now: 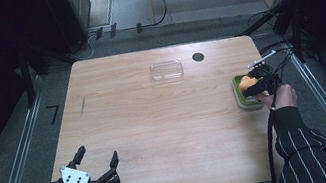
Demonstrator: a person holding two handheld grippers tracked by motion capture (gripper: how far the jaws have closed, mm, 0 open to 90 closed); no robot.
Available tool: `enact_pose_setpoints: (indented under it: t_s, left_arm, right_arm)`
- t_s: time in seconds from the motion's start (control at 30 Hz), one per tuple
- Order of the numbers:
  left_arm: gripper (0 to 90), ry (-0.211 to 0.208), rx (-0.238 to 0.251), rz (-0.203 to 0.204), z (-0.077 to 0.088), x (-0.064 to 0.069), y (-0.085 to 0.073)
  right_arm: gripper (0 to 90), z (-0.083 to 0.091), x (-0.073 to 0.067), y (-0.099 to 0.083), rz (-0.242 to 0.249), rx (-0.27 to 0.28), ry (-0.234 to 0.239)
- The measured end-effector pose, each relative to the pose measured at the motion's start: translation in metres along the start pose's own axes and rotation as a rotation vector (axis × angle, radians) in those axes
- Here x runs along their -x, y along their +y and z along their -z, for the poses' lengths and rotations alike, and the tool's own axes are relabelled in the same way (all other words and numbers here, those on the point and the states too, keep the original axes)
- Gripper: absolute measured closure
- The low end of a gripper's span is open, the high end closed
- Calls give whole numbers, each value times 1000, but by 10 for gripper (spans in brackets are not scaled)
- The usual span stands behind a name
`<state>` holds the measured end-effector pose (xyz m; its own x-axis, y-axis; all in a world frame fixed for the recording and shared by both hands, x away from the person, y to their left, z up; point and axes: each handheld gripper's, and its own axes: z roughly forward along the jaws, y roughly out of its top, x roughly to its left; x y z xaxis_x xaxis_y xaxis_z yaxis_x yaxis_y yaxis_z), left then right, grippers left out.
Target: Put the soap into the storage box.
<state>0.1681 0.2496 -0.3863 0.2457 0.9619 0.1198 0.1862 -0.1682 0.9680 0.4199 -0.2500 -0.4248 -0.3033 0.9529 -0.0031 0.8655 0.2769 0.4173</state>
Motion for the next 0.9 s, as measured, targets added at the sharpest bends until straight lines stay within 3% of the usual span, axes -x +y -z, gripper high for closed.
enact_pose_setpoints:
  t_s: [0.43,0.9]
  left_arm:
    - [136,0,-2,1,0,0,0]
    - [136,0,0,0,0,0,0]
  right_arm:
    - [395,-18,6,9,-20,-57,-5]
    - [395,-26,9,10,-32,-104,-16]
